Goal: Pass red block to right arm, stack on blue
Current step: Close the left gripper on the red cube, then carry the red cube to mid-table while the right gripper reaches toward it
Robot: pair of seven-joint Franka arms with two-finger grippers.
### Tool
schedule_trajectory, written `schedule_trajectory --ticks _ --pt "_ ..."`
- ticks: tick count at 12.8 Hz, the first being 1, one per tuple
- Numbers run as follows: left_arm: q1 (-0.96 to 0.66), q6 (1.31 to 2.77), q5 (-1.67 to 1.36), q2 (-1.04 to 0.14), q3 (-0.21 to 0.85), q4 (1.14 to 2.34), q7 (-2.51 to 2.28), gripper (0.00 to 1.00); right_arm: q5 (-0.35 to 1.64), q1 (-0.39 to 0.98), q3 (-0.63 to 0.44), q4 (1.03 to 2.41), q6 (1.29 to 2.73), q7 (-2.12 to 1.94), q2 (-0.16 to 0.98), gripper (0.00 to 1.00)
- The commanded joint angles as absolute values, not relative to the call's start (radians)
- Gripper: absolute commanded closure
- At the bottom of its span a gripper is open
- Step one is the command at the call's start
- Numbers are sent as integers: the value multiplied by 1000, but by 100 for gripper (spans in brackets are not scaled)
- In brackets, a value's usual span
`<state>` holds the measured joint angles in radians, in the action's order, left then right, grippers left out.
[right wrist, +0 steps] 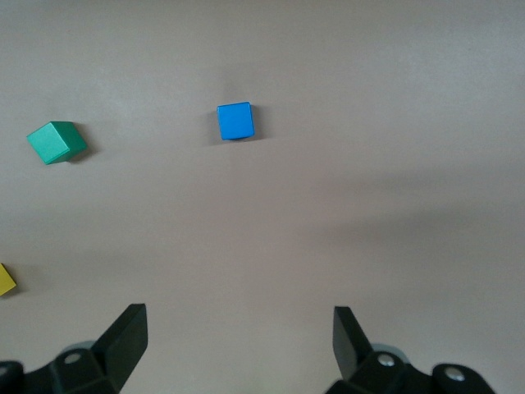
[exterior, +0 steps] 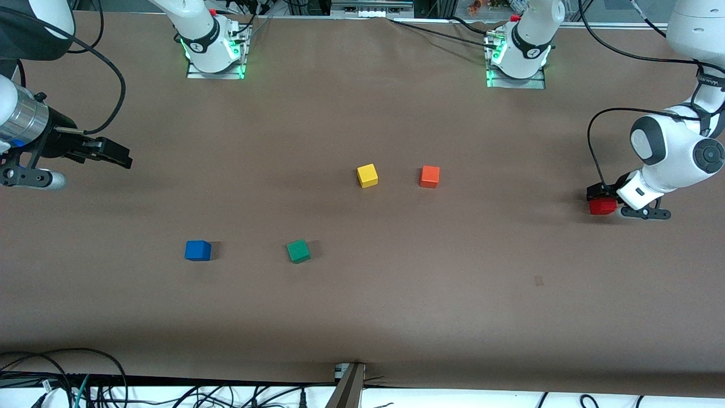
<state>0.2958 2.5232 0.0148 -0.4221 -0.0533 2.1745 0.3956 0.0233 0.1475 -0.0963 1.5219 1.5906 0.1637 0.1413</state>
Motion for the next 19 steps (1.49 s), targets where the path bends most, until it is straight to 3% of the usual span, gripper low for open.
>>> schedule_trajectory --ticks 1,3,5,10,12,14,19 --pt "301 2526 29 -425 -48 2160 400 8 21 130 -83 1523 1605 175 133 0" --pt "302 2525 29 -425 -48 2158 391 27 23 130 -84 1522 1614 175 137 0" --pt "304 2511 29 -425 -48 2132 391 38 25 130 -84 1522 1620 176 137 0" --pt "304 2511 0 -425 -48 2123 391 77 26 130 -84 1522 1632 176 137 0" --pt "299 2494 -6 -407 -35 2102 405 85 26 132 -84 1522 1634 176 138 0" --pt "299 2420 -6 -387 27 2054 408 87 26 132 -84 1522 1634 176 138 0" --pt "295 2359 -5 -390 242 1939 411 92 26 133 -84 1520 1632 164 146 0"
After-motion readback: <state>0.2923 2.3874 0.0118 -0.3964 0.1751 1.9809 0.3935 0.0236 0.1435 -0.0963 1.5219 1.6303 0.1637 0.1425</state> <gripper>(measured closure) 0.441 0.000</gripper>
